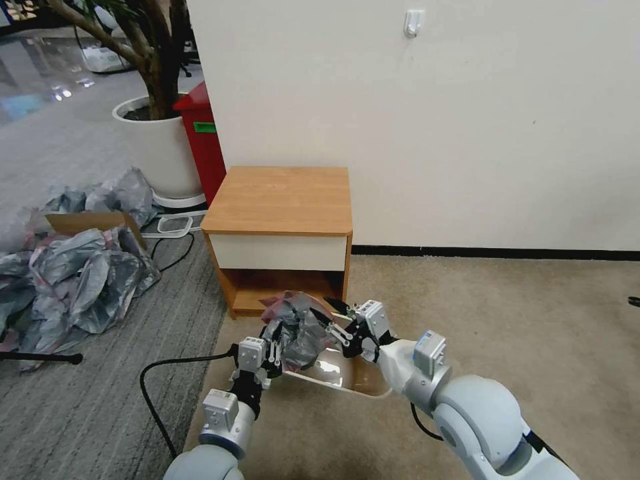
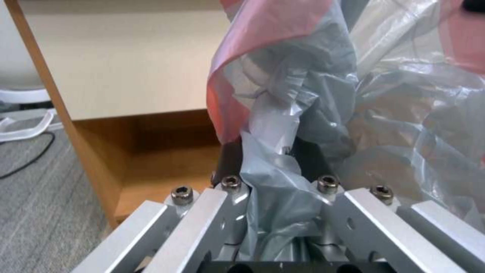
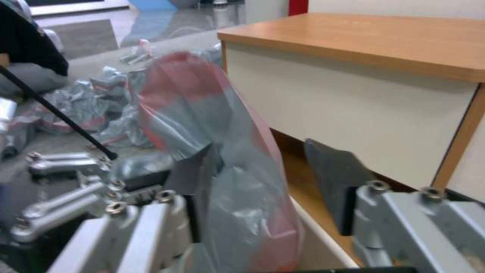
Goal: Pick up the garbage bag from the table and place it over the trash can.
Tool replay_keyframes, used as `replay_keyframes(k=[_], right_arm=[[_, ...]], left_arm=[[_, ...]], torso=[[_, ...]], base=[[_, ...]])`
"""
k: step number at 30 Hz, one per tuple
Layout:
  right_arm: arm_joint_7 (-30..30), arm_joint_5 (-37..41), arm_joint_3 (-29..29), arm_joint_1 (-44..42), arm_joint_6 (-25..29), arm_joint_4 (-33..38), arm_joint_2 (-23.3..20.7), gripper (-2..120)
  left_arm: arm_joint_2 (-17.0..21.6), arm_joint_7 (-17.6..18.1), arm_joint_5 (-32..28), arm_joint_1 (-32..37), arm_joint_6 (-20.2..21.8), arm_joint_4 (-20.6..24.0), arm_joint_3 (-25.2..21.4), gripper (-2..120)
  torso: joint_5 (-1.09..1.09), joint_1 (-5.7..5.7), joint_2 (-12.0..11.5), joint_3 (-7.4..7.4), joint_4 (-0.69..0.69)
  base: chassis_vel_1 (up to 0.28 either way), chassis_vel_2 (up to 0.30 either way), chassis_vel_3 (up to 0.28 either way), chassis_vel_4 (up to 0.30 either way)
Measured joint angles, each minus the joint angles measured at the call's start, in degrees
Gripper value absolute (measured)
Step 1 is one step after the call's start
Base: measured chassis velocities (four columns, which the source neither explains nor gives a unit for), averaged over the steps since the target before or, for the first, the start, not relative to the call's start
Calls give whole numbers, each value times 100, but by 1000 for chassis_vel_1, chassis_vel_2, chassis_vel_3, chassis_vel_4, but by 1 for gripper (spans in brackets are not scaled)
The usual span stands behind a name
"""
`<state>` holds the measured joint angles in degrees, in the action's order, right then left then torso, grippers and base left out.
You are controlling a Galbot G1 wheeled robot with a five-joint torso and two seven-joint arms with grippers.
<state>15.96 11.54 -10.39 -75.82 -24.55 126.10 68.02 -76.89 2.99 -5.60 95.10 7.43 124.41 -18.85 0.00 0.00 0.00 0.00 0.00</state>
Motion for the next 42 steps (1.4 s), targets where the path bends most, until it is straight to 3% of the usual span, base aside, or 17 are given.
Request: replay_keyframes(k=[4,15,27,37,42], right_arm=[[-9,-42,5,16,2,-42,2,44],[-30,-141,96,113,48,-158,62,1],[-519,51,149,148,137,-17,159,0],[-1219,680,-120,359,-238,305,-38,0],[-935,762,-268,381,-292,319,-159,0]], left_arm=[[2,-26,1,4,-11,19,-7,10],[-4,-84,29,-3,-25,44,30,10],[-45,-95,157,25,-28,41,80,10],[-73,-96,169,97,-33,49,48,10],[-79,-102,162,122,-46,89,41,10]], torso=[[0,0,0,0,0],[0,0,0,0,0],[0,0,0,0,0],[0,0,0,0,0],[1,0,0,0,0]], base=[[0,0,0,0],[0,0,0,0],[0,0,0,0],[0,0,0,0],[0,0,0,0]])
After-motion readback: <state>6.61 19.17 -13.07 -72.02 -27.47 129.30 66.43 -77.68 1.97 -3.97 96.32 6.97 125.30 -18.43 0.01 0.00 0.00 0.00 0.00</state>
